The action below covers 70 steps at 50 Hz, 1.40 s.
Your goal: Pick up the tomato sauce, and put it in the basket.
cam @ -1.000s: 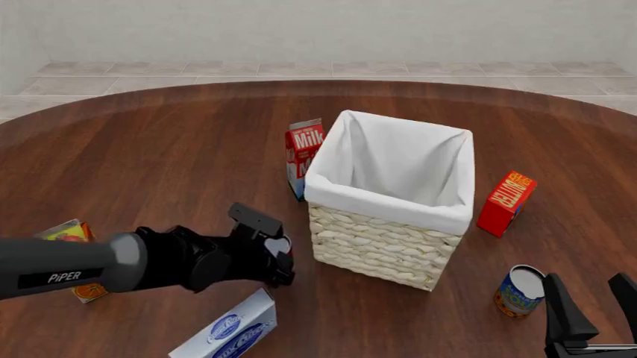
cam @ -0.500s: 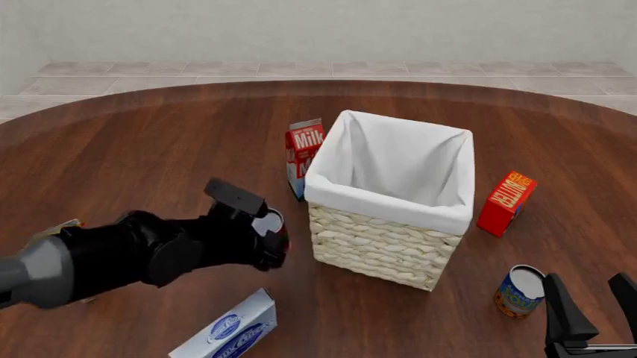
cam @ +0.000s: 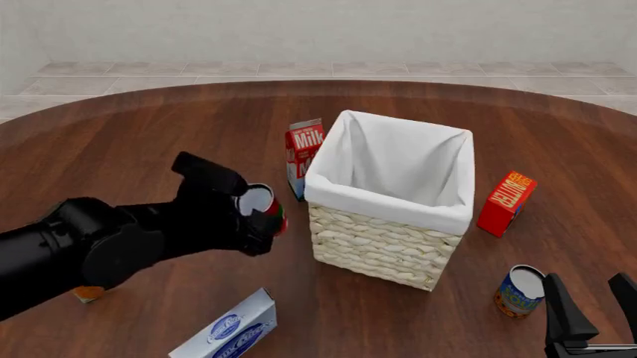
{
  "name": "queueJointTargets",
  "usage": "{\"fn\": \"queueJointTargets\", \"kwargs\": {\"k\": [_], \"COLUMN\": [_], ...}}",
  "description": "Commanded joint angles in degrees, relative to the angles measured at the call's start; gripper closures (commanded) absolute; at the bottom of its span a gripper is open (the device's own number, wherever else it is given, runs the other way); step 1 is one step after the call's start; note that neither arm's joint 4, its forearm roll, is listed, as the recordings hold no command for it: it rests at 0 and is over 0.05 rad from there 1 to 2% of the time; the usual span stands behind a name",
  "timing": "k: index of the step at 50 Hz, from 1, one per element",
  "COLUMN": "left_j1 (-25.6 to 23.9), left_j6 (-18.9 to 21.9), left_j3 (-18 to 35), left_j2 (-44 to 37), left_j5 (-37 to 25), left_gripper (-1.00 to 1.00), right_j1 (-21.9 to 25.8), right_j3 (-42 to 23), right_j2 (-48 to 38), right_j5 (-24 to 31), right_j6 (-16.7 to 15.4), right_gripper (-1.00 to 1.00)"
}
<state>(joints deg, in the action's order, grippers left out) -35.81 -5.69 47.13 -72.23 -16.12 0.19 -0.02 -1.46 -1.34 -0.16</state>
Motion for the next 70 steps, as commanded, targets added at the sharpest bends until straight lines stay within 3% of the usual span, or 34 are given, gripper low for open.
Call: {"fn": "queueJointTargets", "kwargs": {"k": [1,25,70], "left_j1": [-0.98,-3.22,-5.54], "left_j6": [-0.44,-4.40,-2.66], "left_j3": [1.57,7.72,19.96], "left_j2": [3.41,7.56,2.27], "left_j5": [-1.88,-3.20,-5.50], "left_gripper": [1.00,1.00,1.00], "right_j1": [0.00,-0.01,0.01], "right_j3": [0.00,0.00,0.00], "right_j2": [0.00,-0.01,-0.01], "right_j5": [0.00,0.00,0.00], "right_j6": [0.02,0.00,-0.01], "right_gripper": [-1.00,-1.00,-1.00]}}
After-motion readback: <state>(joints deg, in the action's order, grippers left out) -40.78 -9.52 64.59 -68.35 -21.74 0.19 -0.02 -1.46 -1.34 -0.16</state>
